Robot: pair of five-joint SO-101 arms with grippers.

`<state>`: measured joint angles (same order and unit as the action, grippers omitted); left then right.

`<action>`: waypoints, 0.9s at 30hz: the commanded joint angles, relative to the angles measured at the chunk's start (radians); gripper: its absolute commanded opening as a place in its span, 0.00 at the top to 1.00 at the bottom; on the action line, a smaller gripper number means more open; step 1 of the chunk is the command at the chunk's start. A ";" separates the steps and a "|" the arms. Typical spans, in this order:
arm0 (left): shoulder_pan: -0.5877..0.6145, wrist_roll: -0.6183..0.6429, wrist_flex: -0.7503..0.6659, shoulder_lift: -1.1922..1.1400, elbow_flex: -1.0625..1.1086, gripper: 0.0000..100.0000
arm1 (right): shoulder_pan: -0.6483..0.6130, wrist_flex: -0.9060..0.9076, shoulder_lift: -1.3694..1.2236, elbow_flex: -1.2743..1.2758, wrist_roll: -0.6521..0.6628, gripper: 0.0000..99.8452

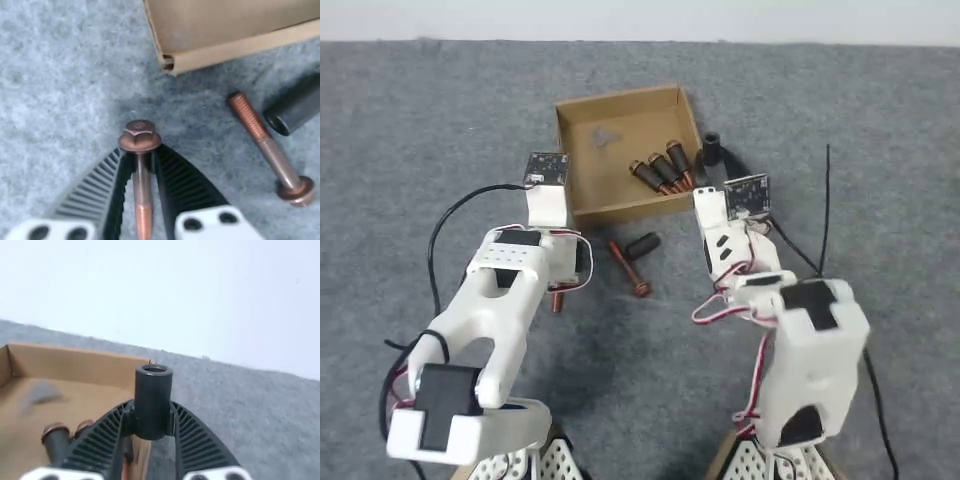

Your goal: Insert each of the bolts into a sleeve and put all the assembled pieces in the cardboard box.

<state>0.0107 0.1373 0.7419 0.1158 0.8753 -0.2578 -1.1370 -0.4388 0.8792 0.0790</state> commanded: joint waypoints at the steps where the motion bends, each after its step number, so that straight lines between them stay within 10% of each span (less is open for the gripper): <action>1: 0.006 -0.008 -0.025 0.077 -0.016 0.99 | -0.004 -0.128 -0.041 -0.097 -0.006 0.99; 12: 0.006 -0.008 -0.025 0.078 -0.018 0.99 | -0.013 -0.578 -0.124 0.204 0.028 0.99; 27: 0.003 -0.008 -0.025 0.080 -0.016 0.99 | -0.104 -0.610 -0.002 0.552 0.021 0.99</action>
<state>0.0107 0.1373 0.7419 0.1158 0.8753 -0.3284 -1.7185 -0.5217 1.3763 0.0790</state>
